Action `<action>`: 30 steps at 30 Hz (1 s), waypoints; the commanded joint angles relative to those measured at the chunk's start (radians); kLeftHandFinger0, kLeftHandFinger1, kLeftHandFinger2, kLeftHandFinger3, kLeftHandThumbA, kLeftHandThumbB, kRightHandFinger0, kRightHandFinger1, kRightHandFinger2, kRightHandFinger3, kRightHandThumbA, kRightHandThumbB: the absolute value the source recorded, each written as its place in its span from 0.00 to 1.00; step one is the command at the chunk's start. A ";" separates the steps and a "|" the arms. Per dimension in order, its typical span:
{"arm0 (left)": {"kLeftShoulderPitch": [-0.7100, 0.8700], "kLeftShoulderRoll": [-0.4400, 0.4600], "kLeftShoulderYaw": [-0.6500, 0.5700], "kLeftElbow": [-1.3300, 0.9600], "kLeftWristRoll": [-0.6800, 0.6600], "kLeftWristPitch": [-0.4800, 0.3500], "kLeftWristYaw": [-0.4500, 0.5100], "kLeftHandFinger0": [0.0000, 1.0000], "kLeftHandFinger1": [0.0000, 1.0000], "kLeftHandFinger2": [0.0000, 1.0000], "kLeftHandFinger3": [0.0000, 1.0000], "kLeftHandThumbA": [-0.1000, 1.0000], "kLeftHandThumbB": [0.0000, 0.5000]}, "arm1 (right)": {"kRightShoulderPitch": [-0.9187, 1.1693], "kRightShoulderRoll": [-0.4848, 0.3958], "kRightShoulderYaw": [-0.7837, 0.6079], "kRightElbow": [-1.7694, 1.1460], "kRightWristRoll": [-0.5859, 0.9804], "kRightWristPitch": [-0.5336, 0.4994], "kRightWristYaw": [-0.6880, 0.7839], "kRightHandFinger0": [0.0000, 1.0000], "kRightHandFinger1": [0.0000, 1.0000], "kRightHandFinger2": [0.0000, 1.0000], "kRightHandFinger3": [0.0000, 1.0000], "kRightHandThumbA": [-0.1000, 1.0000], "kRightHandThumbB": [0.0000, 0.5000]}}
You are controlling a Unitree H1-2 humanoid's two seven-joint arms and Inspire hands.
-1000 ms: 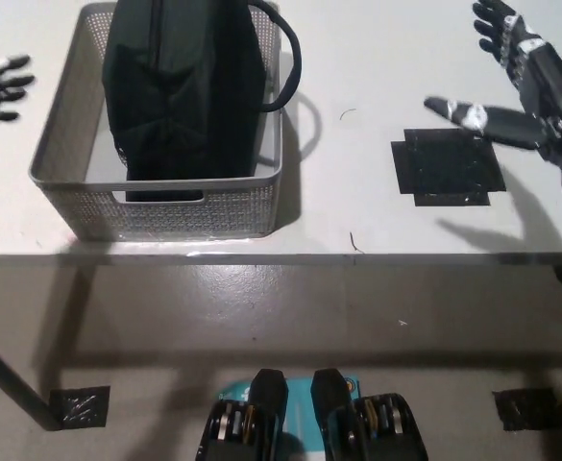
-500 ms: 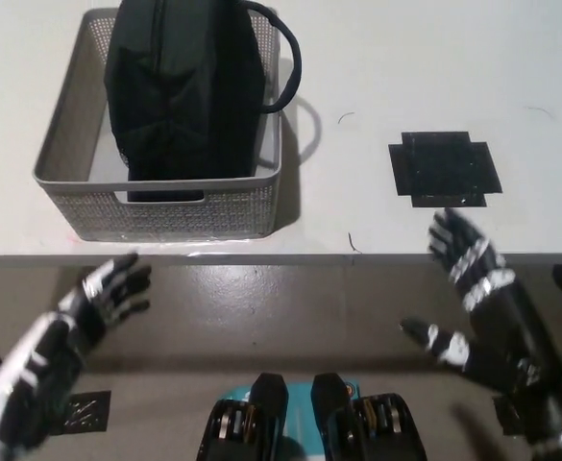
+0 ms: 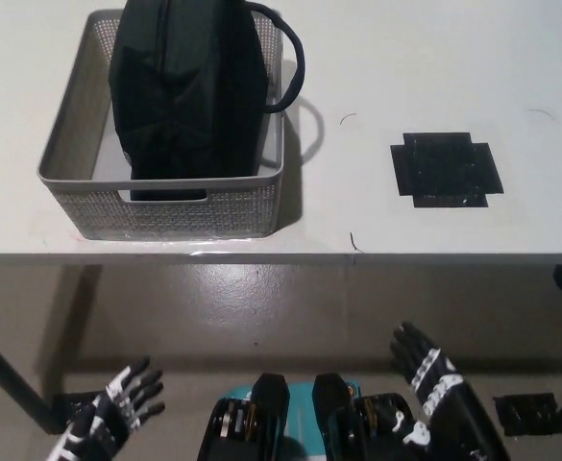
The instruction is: Use both hands to pick up a lunch bag on the right hand side and place it into a container on the left hand side
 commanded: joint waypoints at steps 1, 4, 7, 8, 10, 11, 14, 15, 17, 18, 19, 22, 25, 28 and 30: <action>0.025 0.001 -0.055 0.216 0.148 -0.374 -0.026 1.00 1.00 1.00 1.00 1.00 0.68 | -0.013 0.044 0.027 0.223 0.000 -0.308 0.096 1.00 1.00 1.00 1.00 1.00 0.71; 0.001 0.002 -0.053 0.289 0.146 -0.381 -0.012 1.00 1.00 1.00 1.00 1.00 0.70 | -0.024 0.057 0.010 0.250 0.011 -0.303 0.083 1.00 1.00 1.00 1.00 1.00 0.74; -0.010 -0.003 -0.046 0.331 0.127 -0.377 -0.007 1.00 1.00 1.00 1.00 1.00 0.68 | -0.022 0.064 -0.002 0.278 0.037 -0.311 0.093 1.00 1.00 1.00 1.00 1.00 0.72; -0.015 -0.004 -0.045 0.345 0.122 -0.383 -0.007 1.00 1.00 1.00 1.00 1.00 0.67 | -0.019 0.064 -0.005 0.281 0.038 -0.313 0.092 1.00 1.00 1.00 1.00 1.00 0.73; -0.030 -0.006 -0.043 0.380 0.120 -0.407 -0.006 1.00 1.00 1.00 1.00 1.00 0.68 | -0.012 0.064 -0.012 0.294 0.033 -0.327 0.087 1.00 1.00 1.00 1.00 1.00 0.72; -0.036 -0.007 -0.041 0.391 0.117 -0.411 -0.005 1.00 1.00 1.00 1.00 1.00 0.68 | -0.010 0.063 -0.014 0.300 0.032 -0.332 0.087 1.00 1.00 1.00 1.00 1.00 0.73; -0.044 -0.005 -0.037 0.407 0.117 -0.420 -0.002 1.00 1.00 1.00 1.00 1.00 0.67 | -0.004 0.059 -0.016 0.309 0.019 -0.340 0.080 1.00 1.00 1.00 1.00 1.00 0.77; -0.047 -0.004 -0.035 0.406 0.113 -0.417 -0.002 1.00 1.00 1.00 1.00 1.00 0.68 | -0.001 0.058 -0.018 0.309 0.016 -0.338 0.077 1.00 1.00 1.00 1.00 1.00 0.77; -0.052 -0.004 -0.032 0.411 0.109 -0.416 -0.001 1.00 1.00 1.00 1.00 1.00 0.68 | 0.003 0.056 -0.021 0.312 0.014 -0.340 0.074 1.00 1.00 1.00 1.00 1.00 0.77; -0.055 -0.004 -0.031 0.415 0.109 -0.419 0.000 1.00 1.00 1.00 1.00 1.00 0.68 | 0.004 0.055 -0.023 0.317 0.013 -0.346 0.072 1.00 1.00 1.00 1.00 1.00 0.77; -0.057 -0.004 -0.031 0.417 0.111 -0.420 0.002 1.00 1.00 1.00 1.00 1.00 0.67 | 0.003 0.054 -0.026 0.320 0.008 -0.353 0.069 1.00 1.00 1.00 1.00 1.00 0.76; -0.067 -0.005 -0.029 0.426 0.116 -0.426 0.009 1.00 1.00 1.00 1.00 1.00 0.66 | -0.003 0.051 -0.030 0.322 -0.010 -0.359 0.057 1.00 1.00 1.00 1.00 1.00 0.75; -0.078 -0.003 -0.028 0.439 0.111 -0.437 0.006 1.00 1.00 1.00 1.00 1.00 0.67 | -0.011 0.048 -0.031 0.329 0.002 -0.346 0.066 1.00 1.00 1.00 1.00 1.00 0.73; -0.084 -0.003 -0.026 0.446 0.105 -0.440 0.006 1.00 1.00 1.00 1.00 1.00 0.67 | -0.015 0.047 -0.033 0.338 -0.021 -0.349 0.053 1.00 1.00 1.00 1.00 1.00 0.71; -0.087 -0.002 -0.024 0.444 0.104 -0.432 0.008 1.00 1.00 1.00 1.00 1.00 0.68 | -0.022 0.043 -0.031 0.352 -0.029 -0.355 0.055 1.00 1.00 1.00 1.00 1.00 0.72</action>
